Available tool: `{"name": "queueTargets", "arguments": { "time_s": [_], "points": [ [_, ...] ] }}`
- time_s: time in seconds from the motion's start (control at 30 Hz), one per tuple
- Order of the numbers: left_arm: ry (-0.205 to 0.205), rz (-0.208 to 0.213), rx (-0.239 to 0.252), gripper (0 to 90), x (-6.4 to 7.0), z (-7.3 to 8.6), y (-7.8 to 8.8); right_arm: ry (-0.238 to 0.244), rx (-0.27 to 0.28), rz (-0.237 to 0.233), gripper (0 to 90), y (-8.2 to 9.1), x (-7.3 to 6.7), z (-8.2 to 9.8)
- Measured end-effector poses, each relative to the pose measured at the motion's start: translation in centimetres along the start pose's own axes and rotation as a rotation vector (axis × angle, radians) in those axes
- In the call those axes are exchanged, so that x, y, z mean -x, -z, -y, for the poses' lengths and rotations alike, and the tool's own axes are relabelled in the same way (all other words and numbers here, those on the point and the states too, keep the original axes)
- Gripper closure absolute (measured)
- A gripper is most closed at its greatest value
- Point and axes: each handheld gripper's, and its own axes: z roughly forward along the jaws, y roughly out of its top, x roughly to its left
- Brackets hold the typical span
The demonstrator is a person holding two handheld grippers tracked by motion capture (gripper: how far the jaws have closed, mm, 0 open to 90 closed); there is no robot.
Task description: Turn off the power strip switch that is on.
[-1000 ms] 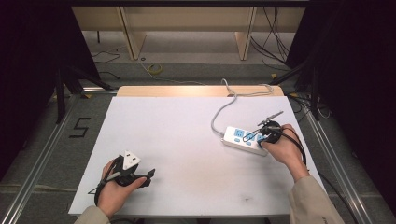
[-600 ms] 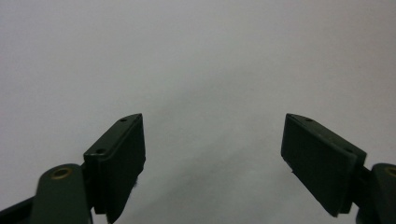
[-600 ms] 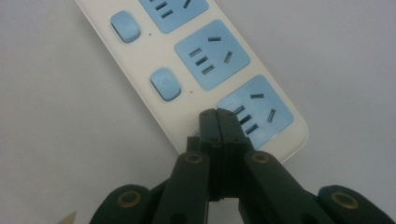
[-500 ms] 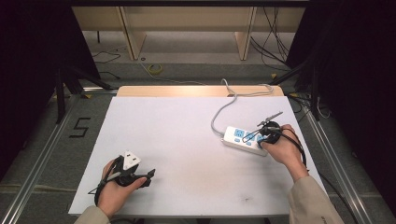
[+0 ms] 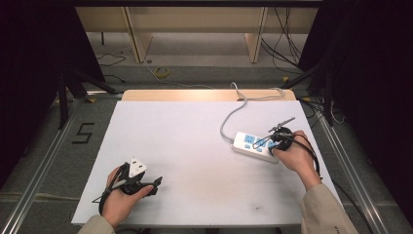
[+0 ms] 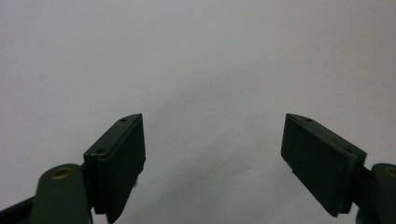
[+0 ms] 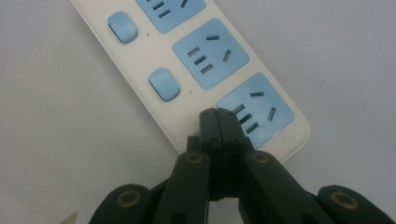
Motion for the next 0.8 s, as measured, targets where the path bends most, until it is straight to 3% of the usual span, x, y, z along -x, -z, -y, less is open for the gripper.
{"name": "queueTargets", "arguments": {
  "time_s": [0.37,0.8],
  "points": [
    [0.006,-0.001,0.002,21.6,-0.06,0.02,-0.01,0.000,-0.003,0.007,90.0,0.05,-0.16,0.03],
    [0.008,-0.003,0.001,21.6,-0.10,0.06,0.02,-0.010,0.055,-0.025,88.1,0.74,0.04,0.49]
  ]
}}
